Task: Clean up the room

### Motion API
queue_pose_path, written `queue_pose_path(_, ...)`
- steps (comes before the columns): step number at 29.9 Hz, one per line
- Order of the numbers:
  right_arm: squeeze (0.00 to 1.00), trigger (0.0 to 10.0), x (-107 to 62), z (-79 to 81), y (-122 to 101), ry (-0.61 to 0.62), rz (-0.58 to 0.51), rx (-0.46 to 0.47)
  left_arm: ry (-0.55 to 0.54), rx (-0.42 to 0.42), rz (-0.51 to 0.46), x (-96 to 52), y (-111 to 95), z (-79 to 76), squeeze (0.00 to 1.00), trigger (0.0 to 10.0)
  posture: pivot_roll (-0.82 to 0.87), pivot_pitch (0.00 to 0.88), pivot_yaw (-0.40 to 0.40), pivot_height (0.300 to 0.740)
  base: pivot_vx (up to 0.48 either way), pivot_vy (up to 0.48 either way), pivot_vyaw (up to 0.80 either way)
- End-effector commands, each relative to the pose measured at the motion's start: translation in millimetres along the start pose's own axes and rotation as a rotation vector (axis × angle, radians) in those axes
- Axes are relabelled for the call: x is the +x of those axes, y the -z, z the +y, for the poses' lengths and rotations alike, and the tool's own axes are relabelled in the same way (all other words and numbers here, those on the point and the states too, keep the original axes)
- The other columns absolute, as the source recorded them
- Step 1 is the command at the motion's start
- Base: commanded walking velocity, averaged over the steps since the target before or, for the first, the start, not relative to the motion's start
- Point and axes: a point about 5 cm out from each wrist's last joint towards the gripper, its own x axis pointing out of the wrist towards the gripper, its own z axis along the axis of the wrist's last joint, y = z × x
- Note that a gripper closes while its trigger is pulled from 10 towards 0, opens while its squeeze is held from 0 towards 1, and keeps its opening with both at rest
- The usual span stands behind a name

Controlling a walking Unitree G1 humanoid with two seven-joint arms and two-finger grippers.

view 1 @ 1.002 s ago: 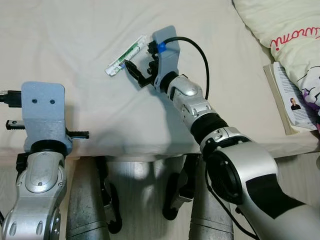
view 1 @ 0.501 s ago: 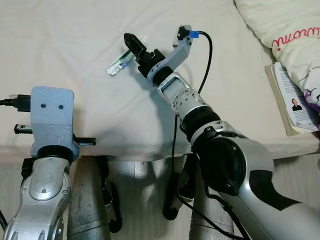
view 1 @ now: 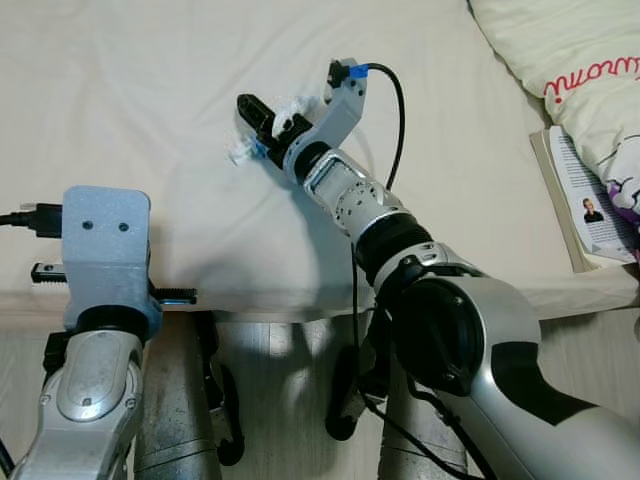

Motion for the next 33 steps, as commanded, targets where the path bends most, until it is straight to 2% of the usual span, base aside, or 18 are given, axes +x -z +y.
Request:
queue_pose_path(1, 0.00, 10.0, -2.0, -6.5, 19.0, 0.041, 0.071, 0.038, -0.006, 0.008, 0.022, -6.0, 3.3, 1.6, 0.00, 0.0, 0.23, 0.818, -0.156, 0.516, 0.000, 0.000, 0.00)
queue_pose_path(5, 0.00, 10.0, -2.7, -9.2, 18.1, 0.060, 0.066, 0.032, -0.003, 0.013, 0.032, -7.2, 5.9, 1.5, 0.00, 0.0, 0.23, 0.820, -0.157, 0.516, 0.000, 0.000, 0.00)
queue_pose_path(6, 0.00, 0.0, -2.8, -9.2, 17.1, 0.052, 0.057, 0.039, -0.002, 0.013, 0.037, -7.6, 6.6, 1.3, 0.00, 0.0, 0.24, 0.819, -0.155, 0.516, 0.000, 0.000, 0.00)
queue_pose_path(12, 0.00, 0.0, -3.0, -9.6, 15.3, 0.046, 0.050, 0.021, 0.001, 0.012, 0.048, -8.0, 8.4, 1.7, 0.00, 0.0, 0.24, 0.819, -0.155, 0.516, 0.000, 0.000, 0.00)
queue_pose_path(18, 0.00, 0.0, -4.6, -15.6, 13.3, 0.095, 0.047, 0.009, -0.005, 0.009, 0.065, -8.4, 11.0, 3.6, 0.00, 0.0, 0.23, 0.817, -0.161, 0.516, 0.000, 0.000, 0.00)
queue_pose_path(20, 0.00, 0.0, -4.9, -16.0, 10.4, 0.083, 0.029, 0.033, -0.004, 0.013, 0.069, -8.8, 11.7, 3.6, 0.00, 0.0, 0.23, 0.809, -0.165, 0.516, 0.000, 0.000, 0.00)
queue_pose_path(27, 0.00, 0.0, -6.6, -16.8, 1.0, 0.012, -0.033, 0.091, -0.004, 0.016, 0.066, -8.1, 11.1, 4.9, 0.00, 0.0, 0.21, 0.796, -0.178, 0.516, 0.000, 0.000, 0.00)
queue_pose_path(31, 0.00, 0.0, -11.5, -18.1, -17.2, -0.132, -0.114, 0.110, -0.016, 0.009, 0.060, -5.6, 10.3, 5.3, 0.00, 0.0, 0.19, 0.756, -0.191, 0.516, 0.000, 0.000, 0.00)
queue_pose_path(33, 0.00, 0.0, -12.6, -18.8, -19.9, -0.152, -0.124, 0.111, -0.020, 0.007, 0.055, -4.5, 9.5, 5.3, 0.00, 0.0, 0.19, 0.756, -0.191, 0.516, 0.000, 0.000, 0.00)
